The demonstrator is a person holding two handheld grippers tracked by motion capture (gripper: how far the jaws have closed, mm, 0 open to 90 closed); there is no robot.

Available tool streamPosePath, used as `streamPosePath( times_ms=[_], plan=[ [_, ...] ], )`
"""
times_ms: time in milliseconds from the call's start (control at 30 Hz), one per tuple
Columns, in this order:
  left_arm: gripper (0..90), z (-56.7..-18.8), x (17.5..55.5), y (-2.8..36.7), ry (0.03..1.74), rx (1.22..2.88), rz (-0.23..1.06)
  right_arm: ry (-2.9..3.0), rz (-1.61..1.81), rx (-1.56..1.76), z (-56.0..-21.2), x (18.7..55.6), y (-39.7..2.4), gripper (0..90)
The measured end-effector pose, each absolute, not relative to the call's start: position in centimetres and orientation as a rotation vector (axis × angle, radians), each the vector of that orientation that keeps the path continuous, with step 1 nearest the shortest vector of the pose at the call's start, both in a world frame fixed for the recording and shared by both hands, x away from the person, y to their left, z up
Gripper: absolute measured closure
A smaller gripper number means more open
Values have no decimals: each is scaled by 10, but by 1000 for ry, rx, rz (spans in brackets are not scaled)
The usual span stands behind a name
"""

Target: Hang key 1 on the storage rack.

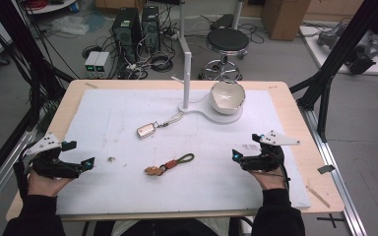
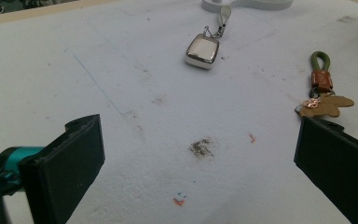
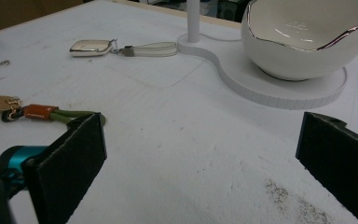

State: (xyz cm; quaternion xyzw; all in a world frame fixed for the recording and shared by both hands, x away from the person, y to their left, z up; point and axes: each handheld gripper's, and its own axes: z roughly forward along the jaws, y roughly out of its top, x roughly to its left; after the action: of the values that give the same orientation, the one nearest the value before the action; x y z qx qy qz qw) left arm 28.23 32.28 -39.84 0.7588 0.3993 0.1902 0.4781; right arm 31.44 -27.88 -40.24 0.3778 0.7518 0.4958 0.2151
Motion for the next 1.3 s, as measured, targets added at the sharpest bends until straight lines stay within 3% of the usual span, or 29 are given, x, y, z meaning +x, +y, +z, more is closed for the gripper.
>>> streamPosePath(
  times_ms=[733,1300],
  plan=[
    [21,-400,284,320,979,1866,456,2105,1348,1066,-405,314,-278,7],
    [21,-398,297,291,936,1956,405,2099,1330,1088,-408,315,-279,7]
  ],
)
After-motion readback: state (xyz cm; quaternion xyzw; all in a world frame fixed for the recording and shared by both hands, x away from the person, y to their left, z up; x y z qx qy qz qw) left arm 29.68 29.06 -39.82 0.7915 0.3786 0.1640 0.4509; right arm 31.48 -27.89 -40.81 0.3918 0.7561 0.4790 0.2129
